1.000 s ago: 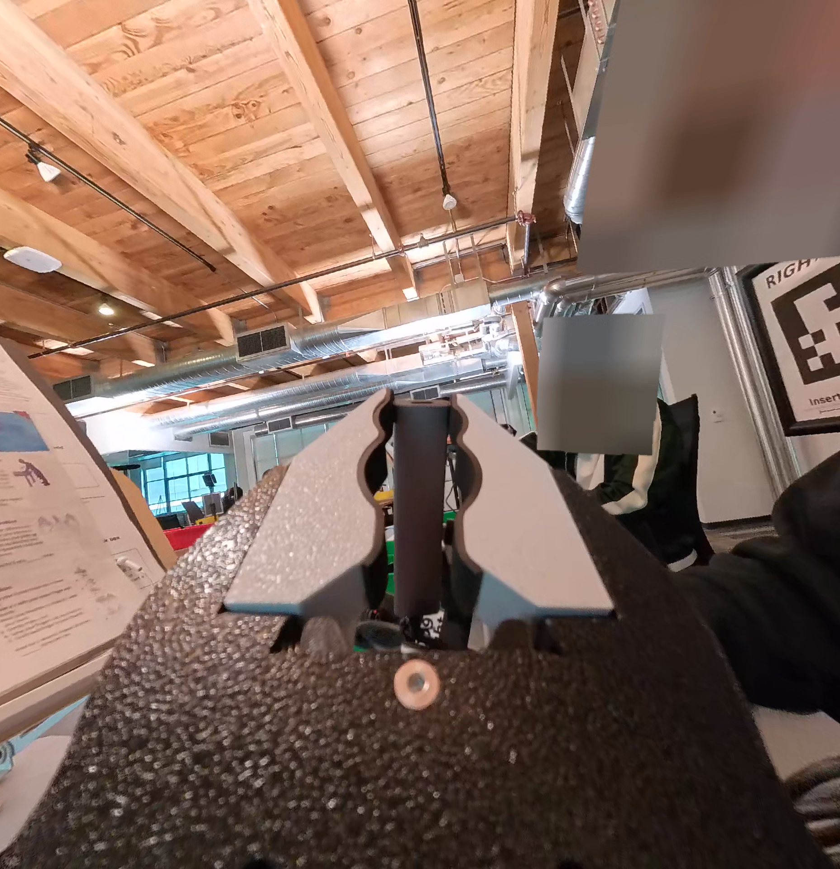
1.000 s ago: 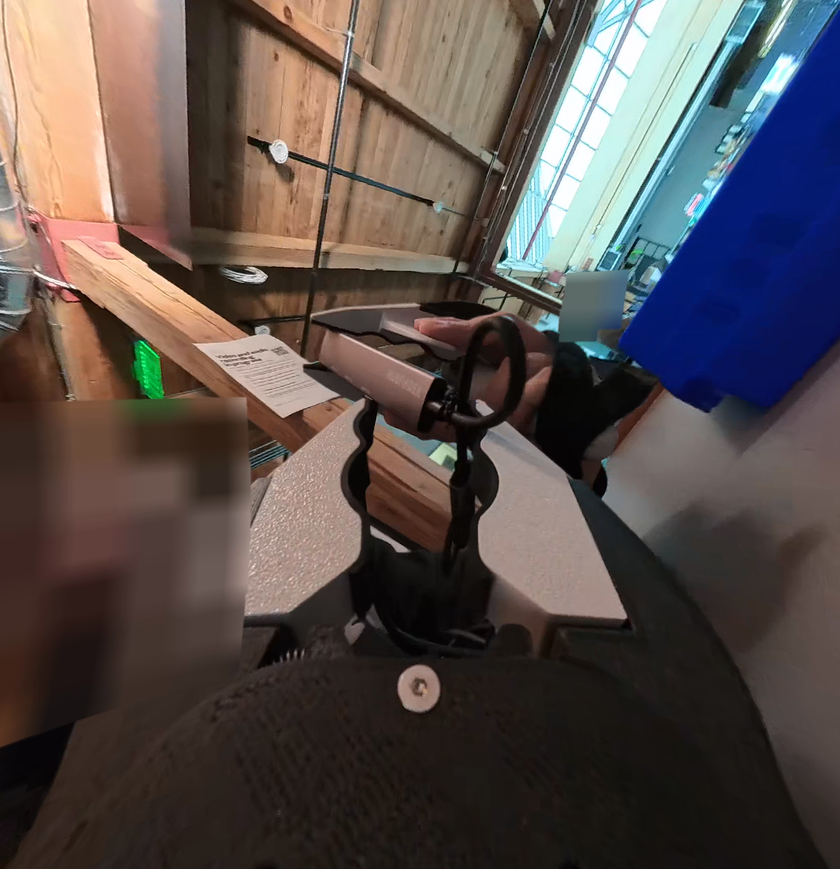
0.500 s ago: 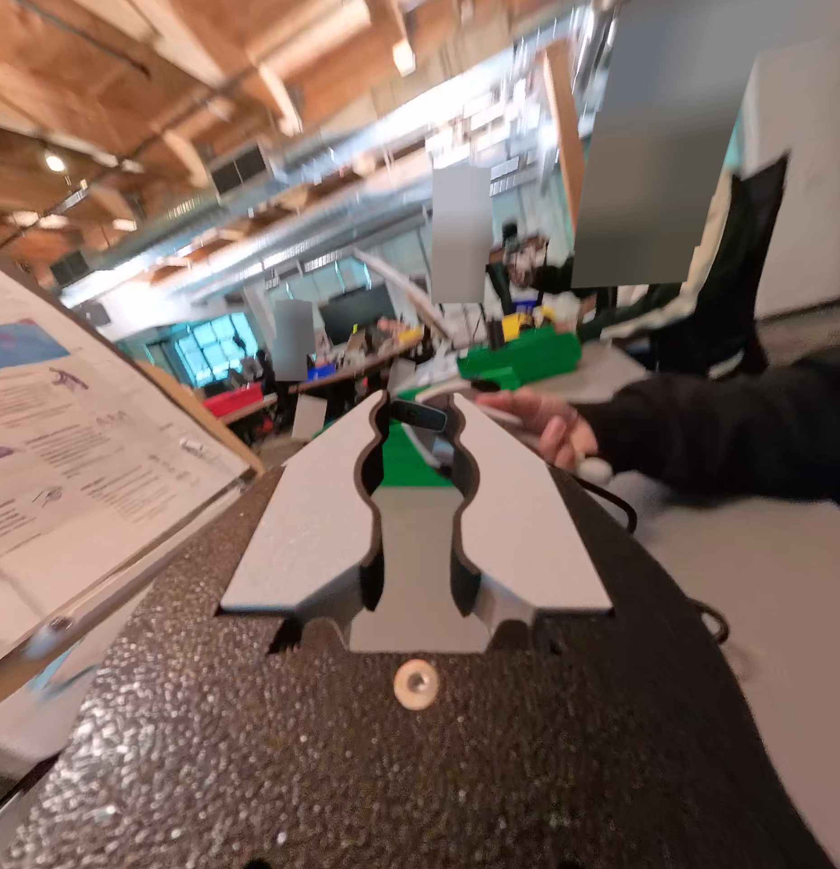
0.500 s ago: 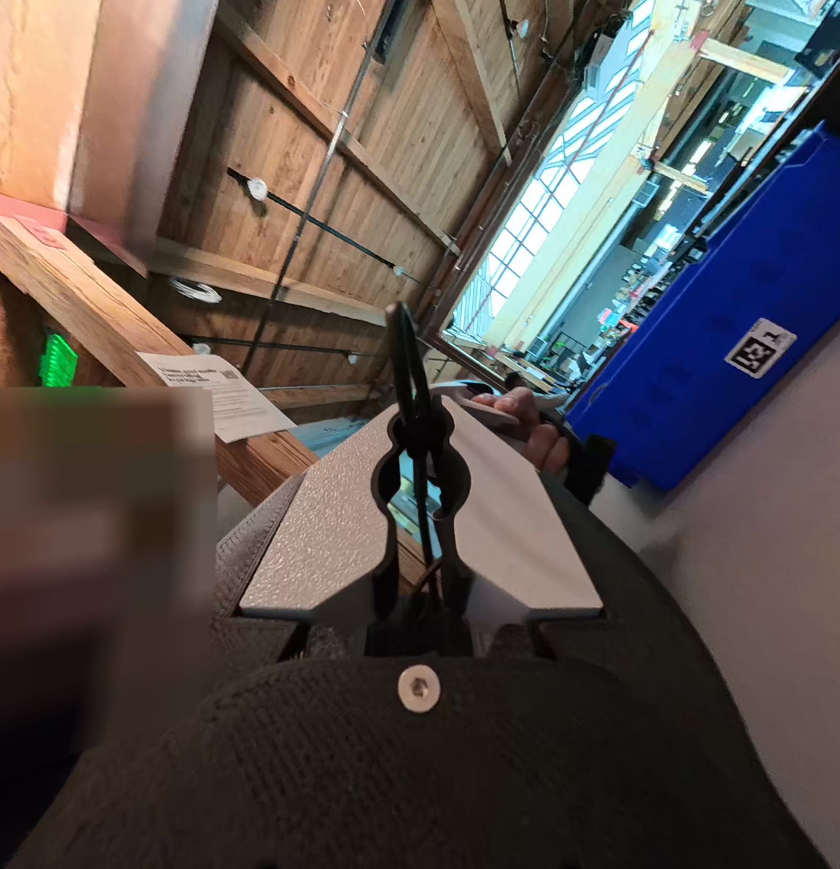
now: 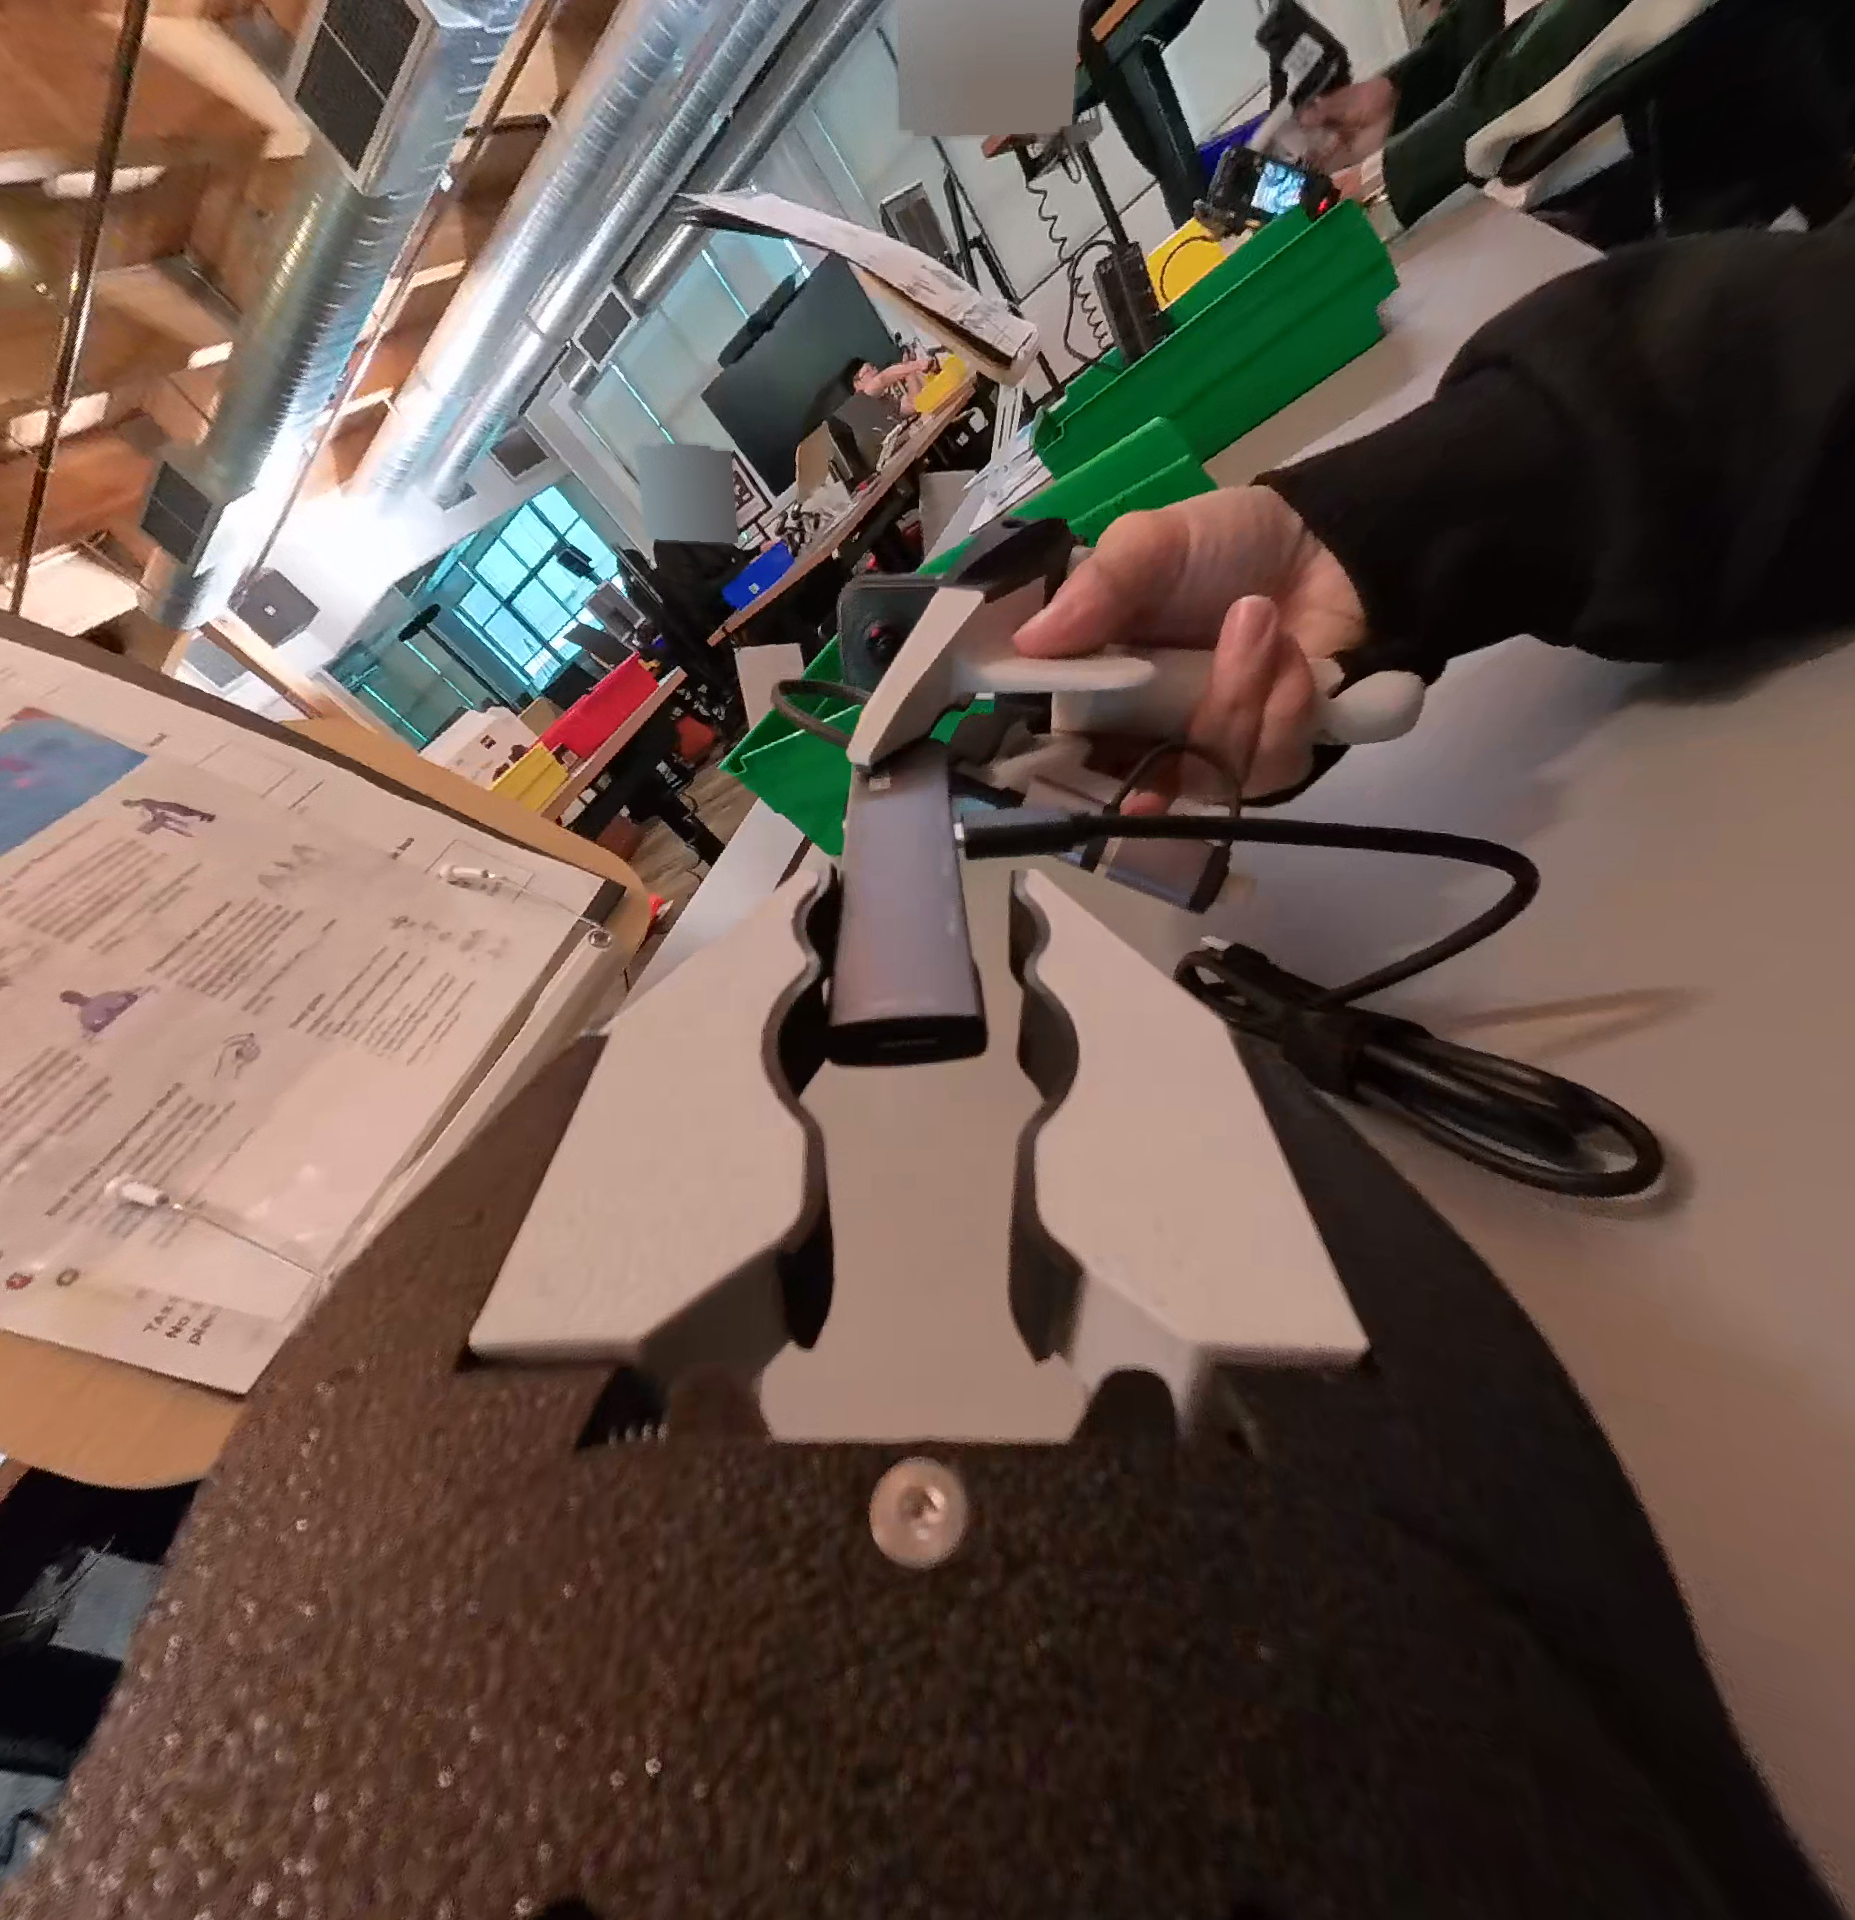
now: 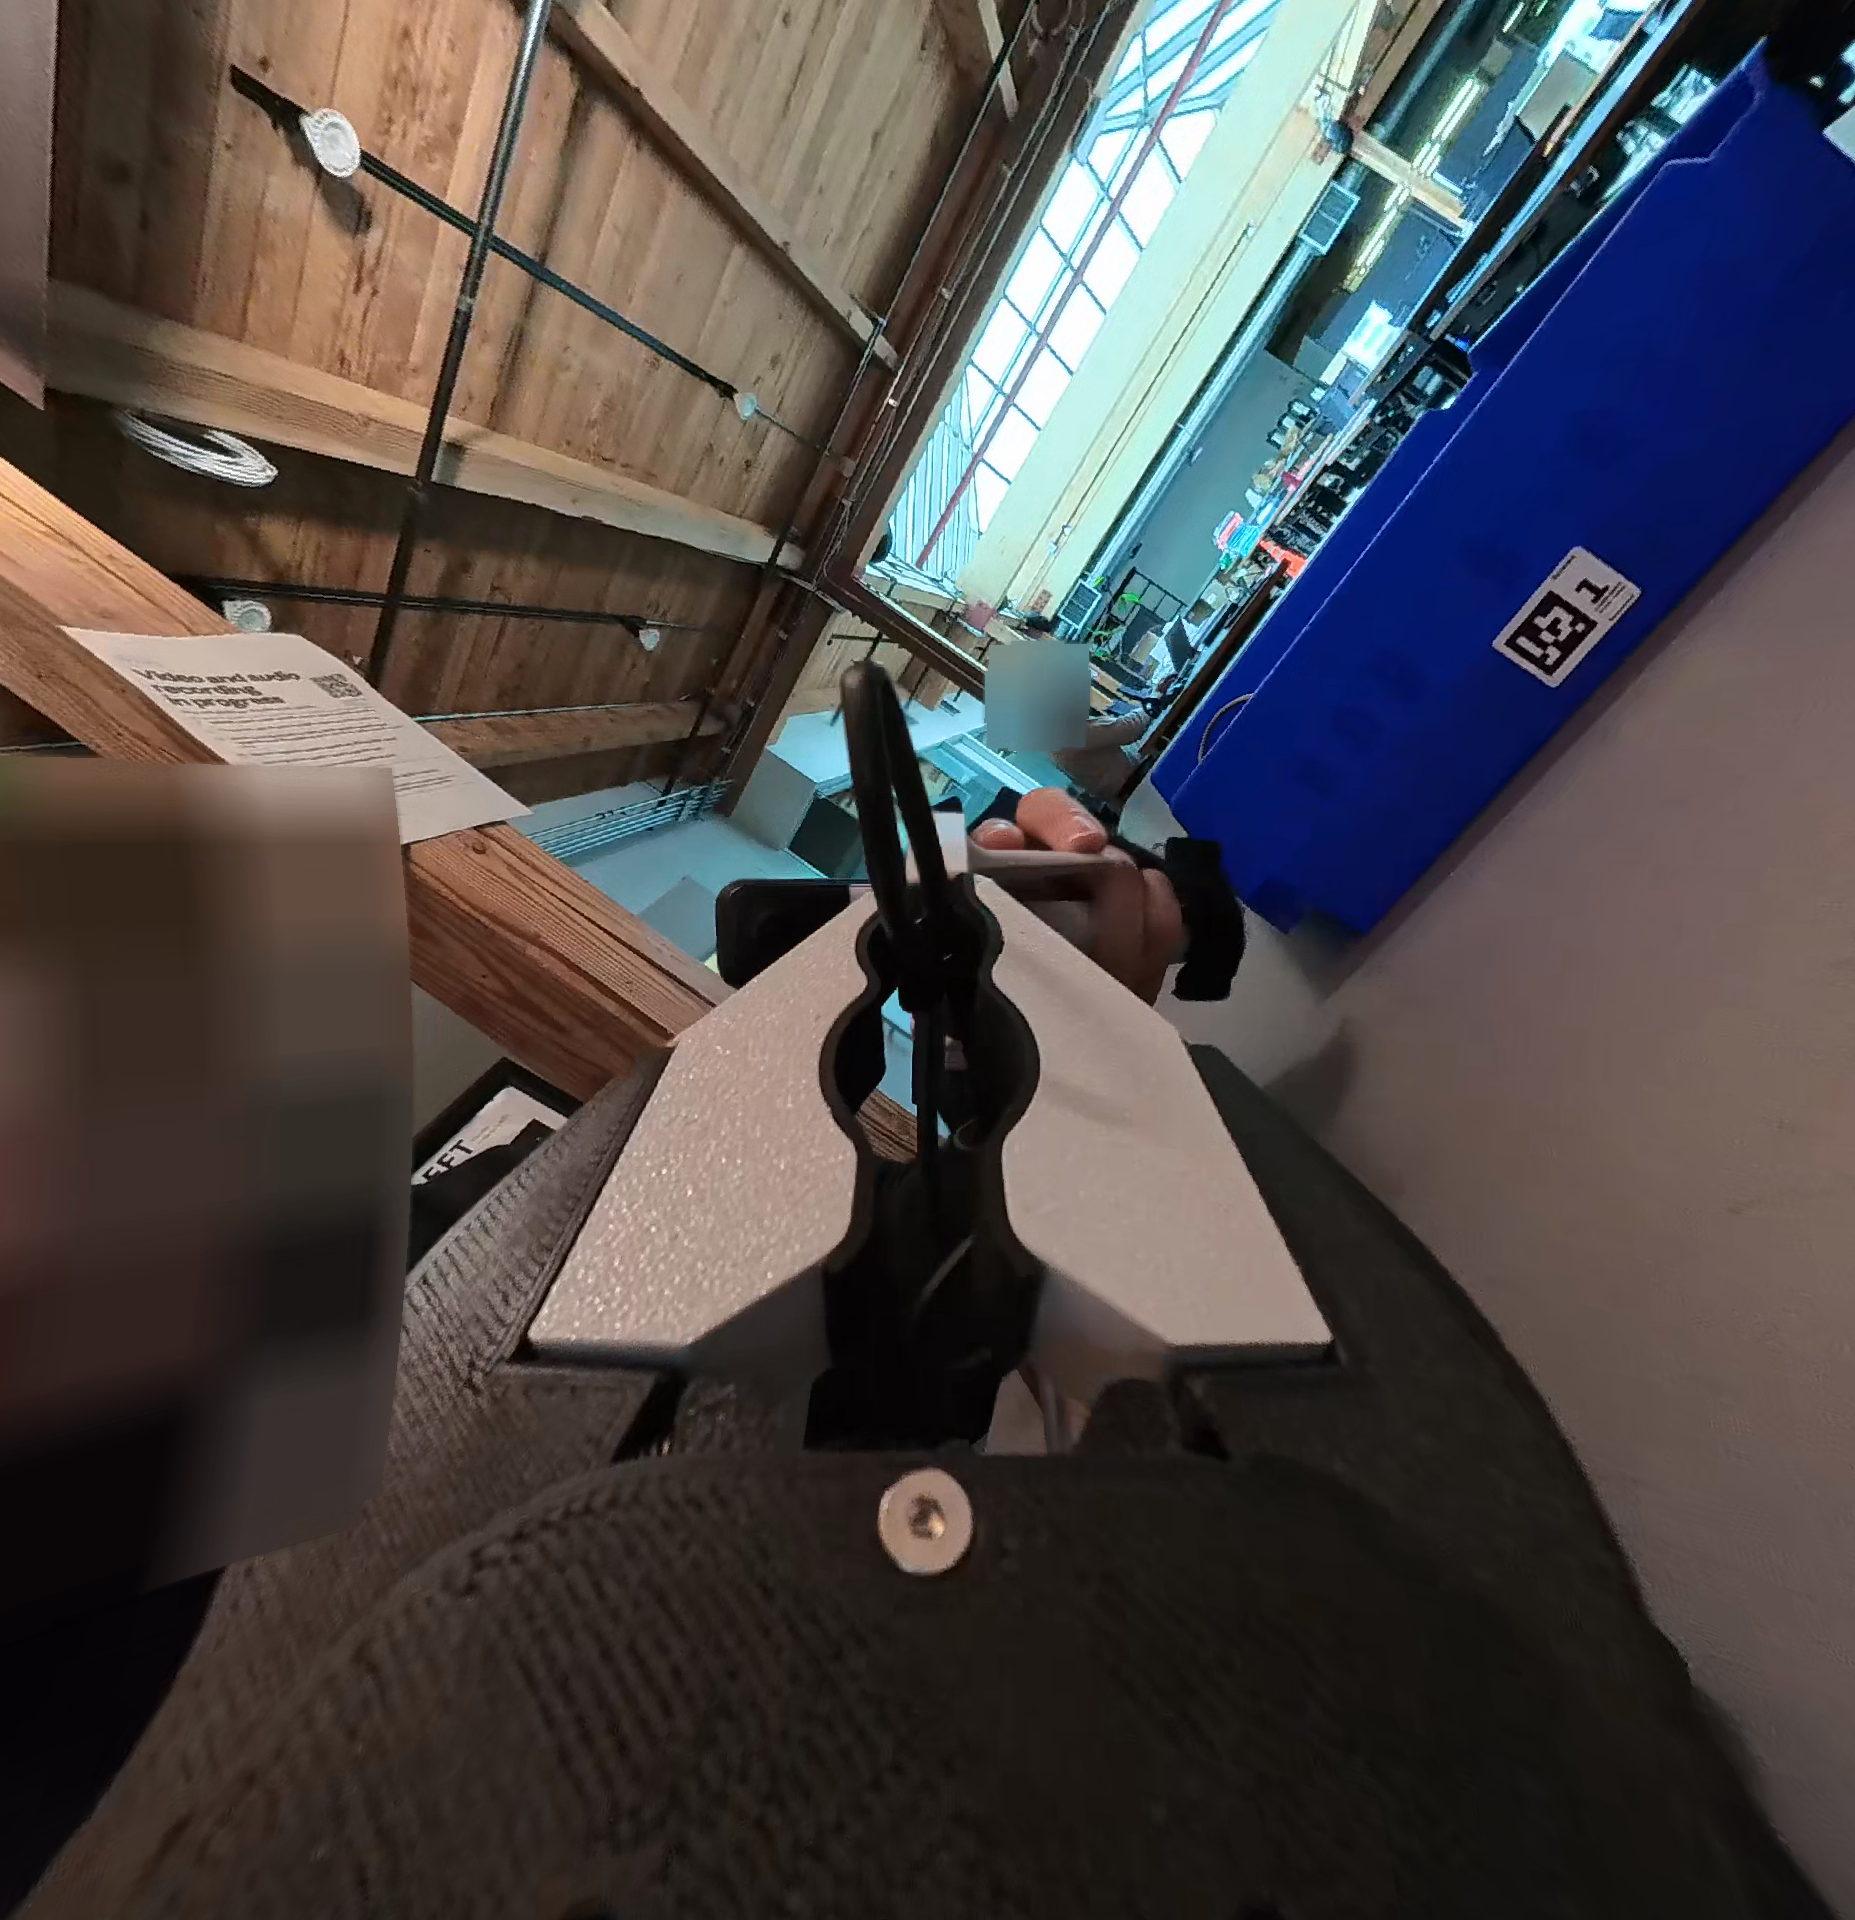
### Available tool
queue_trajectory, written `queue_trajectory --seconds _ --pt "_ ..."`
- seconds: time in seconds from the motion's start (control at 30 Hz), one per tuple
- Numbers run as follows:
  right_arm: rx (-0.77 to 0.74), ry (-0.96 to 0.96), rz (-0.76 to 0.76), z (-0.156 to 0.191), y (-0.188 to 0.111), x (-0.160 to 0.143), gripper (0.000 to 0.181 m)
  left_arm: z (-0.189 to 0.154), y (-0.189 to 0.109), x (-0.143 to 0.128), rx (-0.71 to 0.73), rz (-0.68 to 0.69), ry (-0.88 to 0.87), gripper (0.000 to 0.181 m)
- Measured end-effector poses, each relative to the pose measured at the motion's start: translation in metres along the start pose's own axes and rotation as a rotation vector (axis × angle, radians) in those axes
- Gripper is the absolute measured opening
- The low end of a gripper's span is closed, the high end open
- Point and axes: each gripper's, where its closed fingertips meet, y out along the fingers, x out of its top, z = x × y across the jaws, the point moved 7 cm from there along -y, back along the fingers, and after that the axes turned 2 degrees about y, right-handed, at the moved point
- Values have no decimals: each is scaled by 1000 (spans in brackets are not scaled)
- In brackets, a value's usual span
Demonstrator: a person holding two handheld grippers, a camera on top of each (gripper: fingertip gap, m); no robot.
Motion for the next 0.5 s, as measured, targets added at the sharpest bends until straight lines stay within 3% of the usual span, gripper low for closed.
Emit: queue_trajectory --seconds 0.1,0.5 --pt "6 9 -1 -1 0 0 9 1 0 0 26 -1 -4 22" --pt "9 29 -69 -2 -5 7 9 1 10 -1 83 7 -101 22"
